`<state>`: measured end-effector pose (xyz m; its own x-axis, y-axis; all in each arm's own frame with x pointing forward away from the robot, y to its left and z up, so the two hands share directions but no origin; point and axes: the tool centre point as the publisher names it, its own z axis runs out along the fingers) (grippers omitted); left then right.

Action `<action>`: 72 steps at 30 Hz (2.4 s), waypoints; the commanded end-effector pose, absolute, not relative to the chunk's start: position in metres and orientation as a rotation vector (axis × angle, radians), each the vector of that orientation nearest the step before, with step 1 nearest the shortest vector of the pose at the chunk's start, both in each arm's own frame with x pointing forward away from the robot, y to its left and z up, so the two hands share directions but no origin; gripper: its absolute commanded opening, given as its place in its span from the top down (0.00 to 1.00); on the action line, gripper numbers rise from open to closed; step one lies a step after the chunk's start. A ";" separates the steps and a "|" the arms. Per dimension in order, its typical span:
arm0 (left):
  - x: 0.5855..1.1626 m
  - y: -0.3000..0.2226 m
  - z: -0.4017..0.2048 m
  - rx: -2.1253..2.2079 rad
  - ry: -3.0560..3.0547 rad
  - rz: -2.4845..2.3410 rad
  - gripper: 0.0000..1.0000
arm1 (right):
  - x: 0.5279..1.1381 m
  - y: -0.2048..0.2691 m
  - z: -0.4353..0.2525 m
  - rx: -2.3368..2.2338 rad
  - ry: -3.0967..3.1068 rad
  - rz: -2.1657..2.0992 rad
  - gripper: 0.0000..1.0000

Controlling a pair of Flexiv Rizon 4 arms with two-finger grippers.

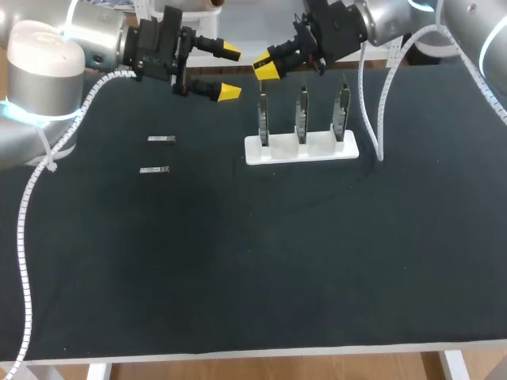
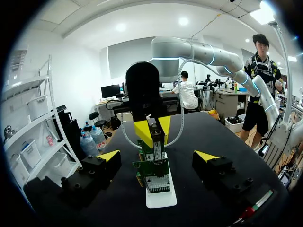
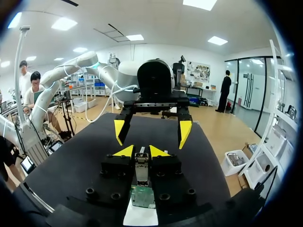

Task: Pick up the optical module with the left hand, and insert it into the network port with the right hand.

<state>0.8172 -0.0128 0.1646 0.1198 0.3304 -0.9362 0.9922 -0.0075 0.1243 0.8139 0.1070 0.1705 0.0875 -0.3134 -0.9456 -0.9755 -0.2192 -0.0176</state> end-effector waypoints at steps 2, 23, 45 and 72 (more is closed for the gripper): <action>0.816 -0.013 0.164 1.494 1.358 -0.922 0.00 | 0.822 0.108 0.170 -1.705 1.260 1.233 1.00; 0.816 -0.013 0.164 1.494 1.358 -0.922 0.00 | 0.820 0.107 0.162 -1.720 1.285 1.233 1.00; 0.816 -0.013 0.164 1.494 1.358 -0.922 0.00 | 0.821 0.108 0.151 -1.744 1.305 1.217 1.00; 0.816 -0.013 0.164 1.494 1.358 -0.922 0.00 | 0.818 0.106 0.152 -1.725 1.315 1.200 0.00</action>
<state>0.8172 -0.0128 0.1646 0.1198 0.3304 -0.9362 0.9922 -0.0075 0.1243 0.8102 0.1057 0.1524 0.0788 -0.3627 -0.9286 -0.9745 -0.2242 0.0048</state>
